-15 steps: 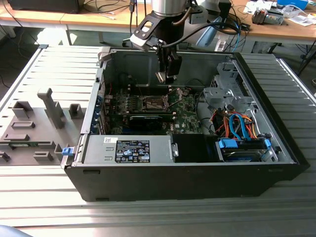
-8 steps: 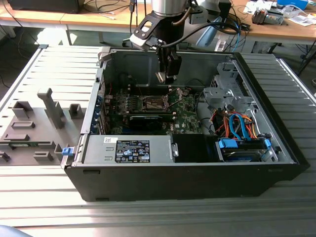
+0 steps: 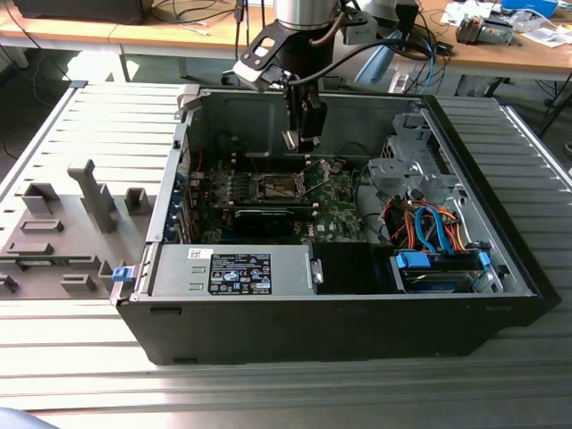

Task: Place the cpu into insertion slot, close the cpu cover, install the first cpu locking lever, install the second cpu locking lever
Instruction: 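Place the cpu into insertion slot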

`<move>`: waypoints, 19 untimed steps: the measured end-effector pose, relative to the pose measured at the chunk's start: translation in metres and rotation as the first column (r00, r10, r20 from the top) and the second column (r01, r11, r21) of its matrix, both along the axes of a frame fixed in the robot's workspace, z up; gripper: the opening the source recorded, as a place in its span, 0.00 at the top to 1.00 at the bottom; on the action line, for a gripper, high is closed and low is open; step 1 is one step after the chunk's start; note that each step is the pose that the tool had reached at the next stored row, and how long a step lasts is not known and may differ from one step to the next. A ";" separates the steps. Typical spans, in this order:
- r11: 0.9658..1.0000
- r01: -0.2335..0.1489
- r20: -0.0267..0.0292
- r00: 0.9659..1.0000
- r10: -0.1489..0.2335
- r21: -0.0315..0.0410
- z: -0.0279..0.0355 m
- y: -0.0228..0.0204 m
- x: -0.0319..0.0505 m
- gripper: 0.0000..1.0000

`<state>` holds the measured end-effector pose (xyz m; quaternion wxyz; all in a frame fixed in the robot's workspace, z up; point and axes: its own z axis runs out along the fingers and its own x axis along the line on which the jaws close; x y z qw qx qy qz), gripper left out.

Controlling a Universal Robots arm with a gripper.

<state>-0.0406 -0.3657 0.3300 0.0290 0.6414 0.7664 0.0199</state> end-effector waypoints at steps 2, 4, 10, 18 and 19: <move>1.000 0.009 0.000 1.000 -0.009 -0.001 0.0000 0.0000 0.0000 0.46; 1.000 0.013 0.000 1.000 -0.013 -0.001 0.0000 0.0000 0.0000 0.46; 1.000 0.024 0.000 1.000 -0.024 -0.002 0.0000 0.0000 0.0000 0.46; 0.999 0.038 0.000 0.999 -0.038 -0.003 0.0000 0.0000 0.0000 0.46; 0.999 0.042 0.000 0.999 -0.042 -0.004 0.0000 0.0000 0.0000 0.46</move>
